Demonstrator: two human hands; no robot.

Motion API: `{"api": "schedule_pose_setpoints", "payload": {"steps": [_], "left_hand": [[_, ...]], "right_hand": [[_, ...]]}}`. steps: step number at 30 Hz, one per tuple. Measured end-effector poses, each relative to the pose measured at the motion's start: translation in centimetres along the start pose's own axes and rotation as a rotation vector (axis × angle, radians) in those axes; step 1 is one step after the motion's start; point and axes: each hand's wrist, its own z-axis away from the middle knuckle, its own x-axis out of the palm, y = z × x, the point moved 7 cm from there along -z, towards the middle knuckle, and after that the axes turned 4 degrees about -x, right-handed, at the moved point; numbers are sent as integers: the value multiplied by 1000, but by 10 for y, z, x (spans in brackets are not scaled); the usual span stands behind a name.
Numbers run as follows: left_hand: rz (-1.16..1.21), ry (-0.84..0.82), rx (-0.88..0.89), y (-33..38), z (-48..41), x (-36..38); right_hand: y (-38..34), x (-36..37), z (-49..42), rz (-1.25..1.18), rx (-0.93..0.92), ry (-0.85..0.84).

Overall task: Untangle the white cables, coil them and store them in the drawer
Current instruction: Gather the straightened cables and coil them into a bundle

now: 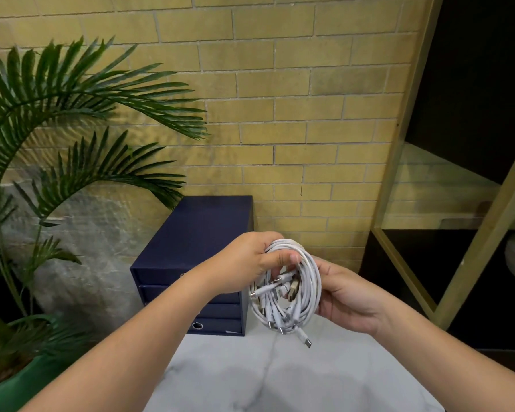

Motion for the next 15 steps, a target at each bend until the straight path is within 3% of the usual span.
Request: {"api": "schedule_pose_setpoints", "payload": {"steps": [3,11,15], "left_hand": [[28,-4,5,4,0,0],[-61,24,-15,-4,1,2],[-39,38,-10,-3,1,1]], "right_hand": [[-1,-1,0,7,-13,-24],[-14,-4,-2,325,-42,26],[-19,-3,1,335,-40,-49]]}}
